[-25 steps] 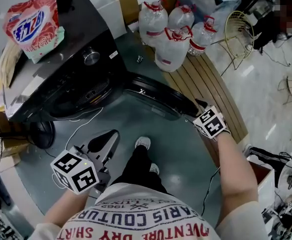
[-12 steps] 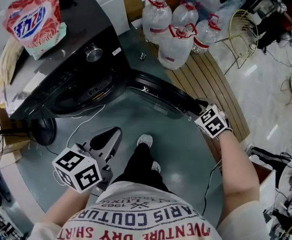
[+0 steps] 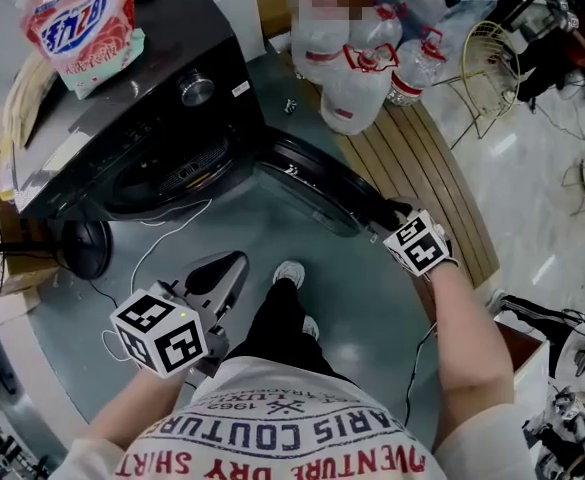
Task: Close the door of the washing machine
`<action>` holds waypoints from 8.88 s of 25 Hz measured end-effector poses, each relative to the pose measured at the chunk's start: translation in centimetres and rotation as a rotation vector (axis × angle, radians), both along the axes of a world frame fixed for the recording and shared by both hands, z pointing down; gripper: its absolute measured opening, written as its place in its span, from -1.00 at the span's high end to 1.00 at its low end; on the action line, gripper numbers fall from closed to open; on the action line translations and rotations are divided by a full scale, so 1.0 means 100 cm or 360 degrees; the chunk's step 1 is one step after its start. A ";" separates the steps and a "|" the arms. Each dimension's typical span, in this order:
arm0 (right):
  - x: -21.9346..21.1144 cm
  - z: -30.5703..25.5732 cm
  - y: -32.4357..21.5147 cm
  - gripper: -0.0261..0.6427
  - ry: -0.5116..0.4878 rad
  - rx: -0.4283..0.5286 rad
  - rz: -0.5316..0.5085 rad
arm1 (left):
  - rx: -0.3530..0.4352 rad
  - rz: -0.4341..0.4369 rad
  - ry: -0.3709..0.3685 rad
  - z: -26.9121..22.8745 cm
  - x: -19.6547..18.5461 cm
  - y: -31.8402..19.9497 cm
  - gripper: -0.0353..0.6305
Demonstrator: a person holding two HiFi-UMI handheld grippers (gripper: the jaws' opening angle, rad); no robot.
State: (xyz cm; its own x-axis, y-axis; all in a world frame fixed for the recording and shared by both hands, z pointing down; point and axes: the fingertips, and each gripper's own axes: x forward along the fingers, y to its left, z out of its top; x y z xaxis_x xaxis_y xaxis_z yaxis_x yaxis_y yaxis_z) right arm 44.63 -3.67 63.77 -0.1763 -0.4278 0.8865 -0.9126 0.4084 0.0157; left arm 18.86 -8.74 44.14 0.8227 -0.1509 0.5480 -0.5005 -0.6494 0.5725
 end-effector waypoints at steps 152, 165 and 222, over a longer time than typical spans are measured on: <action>-0.528 -0.014 -0.278 0.86 -0.0732 0.0361 0.0491 | -0.0106 -0.1058 -0.0238 0.043 -0.526 -0.128 0.79; -0.530 -0.012 -0.289 0.86 -0.0700 0.0346 0.0491 | -0.0090 -0.1060 -0.0271 0.048 -0.537 -0.138 0.79; -0.679 -0.401 -0.048 0.86 -0.1309 0.0777 -0.0663 | 0.0707 -0.0621 0.0204 -0.195 -0.515 0.008 0.79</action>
State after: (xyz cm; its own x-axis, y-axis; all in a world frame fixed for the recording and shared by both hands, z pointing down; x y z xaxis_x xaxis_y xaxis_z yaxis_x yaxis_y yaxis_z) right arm -23.26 -8.45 23.69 -0.8633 -0.4743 0.1727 -0.5047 0.8099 -0.2990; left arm -32.61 -7.90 24.66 0.7159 -0.6464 0.2639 -0.6948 -0.6226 0.3600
